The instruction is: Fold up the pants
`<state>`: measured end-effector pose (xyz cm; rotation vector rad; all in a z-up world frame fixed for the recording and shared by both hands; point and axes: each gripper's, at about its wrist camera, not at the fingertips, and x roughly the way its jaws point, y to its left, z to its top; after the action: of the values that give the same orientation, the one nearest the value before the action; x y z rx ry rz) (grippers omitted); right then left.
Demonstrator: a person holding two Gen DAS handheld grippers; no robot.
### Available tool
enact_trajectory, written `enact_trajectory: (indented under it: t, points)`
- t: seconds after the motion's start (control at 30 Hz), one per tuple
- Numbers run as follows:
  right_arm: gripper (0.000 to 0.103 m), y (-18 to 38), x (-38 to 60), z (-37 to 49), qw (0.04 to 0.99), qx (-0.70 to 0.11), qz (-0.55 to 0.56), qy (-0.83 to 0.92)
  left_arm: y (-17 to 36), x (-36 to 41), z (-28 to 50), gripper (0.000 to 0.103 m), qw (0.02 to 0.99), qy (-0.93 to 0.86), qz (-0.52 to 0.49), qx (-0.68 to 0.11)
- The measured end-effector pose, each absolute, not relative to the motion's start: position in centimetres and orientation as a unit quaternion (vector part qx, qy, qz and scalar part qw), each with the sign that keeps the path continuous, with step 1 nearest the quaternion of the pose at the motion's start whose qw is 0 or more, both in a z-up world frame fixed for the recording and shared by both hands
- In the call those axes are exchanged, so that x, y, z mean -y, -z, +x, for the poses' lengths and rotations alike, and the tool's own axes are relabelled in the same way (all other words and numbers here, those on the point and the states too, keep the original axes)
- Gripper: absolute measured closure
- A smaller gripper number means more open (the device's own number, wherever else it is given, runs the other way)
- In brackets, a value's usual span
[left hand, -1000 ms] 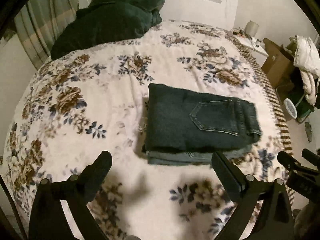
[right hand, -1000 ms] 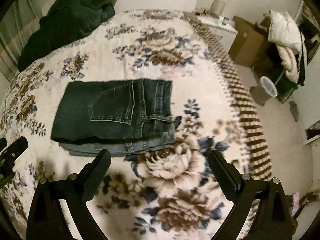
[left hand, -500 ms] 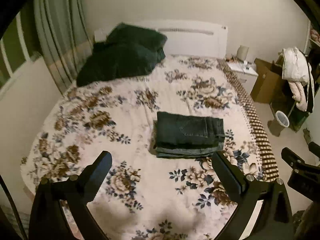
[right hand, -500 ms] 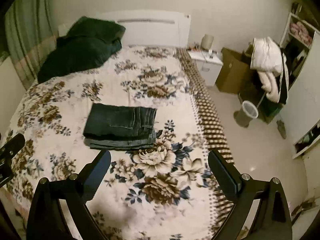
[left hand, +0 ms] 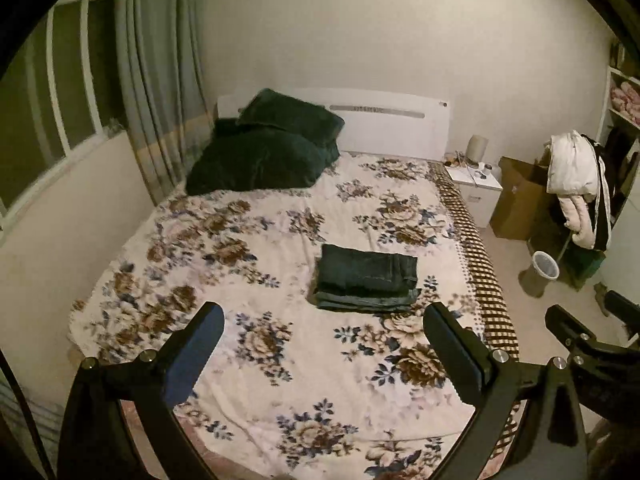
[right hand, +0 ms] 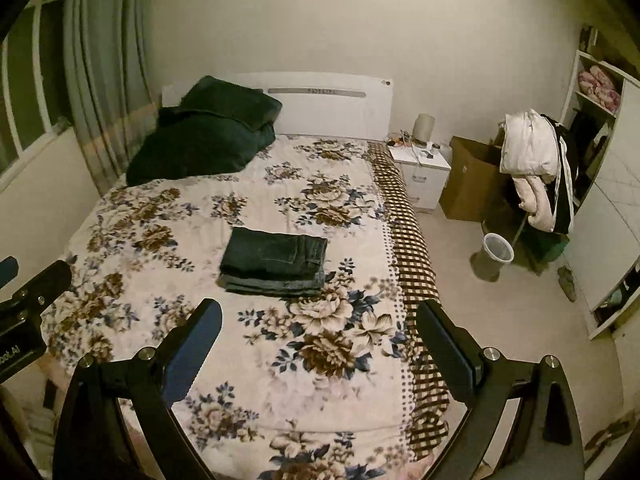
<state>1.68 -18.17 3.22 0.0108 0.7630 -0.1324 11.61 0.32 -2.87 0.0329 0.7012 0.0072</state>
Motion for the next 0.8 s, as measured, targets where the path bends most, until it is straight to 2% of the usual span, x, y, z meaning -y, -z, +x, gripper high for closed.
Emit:
enact_trajectory:
  t: [0.23, 0.4, 0.6, 0.8]
  points:
    - [0.003, -7.8, 16.1, -4.9, 0.936, -0.345, -0.007, 0.064, 0.9, -1.0, 7.5, 0.001, 0.942, 0.009, 0.022, -0.335]
    - [0.003, -9.1, 15.2, -7.2, 0.938, -0.341, -0.004, 0.063, 0.3, -1.8, 6.2, 0.001, 0.944, 0.009, 0.021, -0.329]
    - [0.002, -9.5, 15.1, -7.9, 0.938, -0.338, 0.007, 0.068, 0.5, -1.9, 6.1, 0.000, 0.945, 0.019, 0.016, -0.325]
    - [0.002, -8.2, 15.6, -5.0, 0.939, -0.334, 0.004, 0.081, 1.9, -1.8, 8.4, 0.000, 0.943, 0.015, 0.011, -0.333]
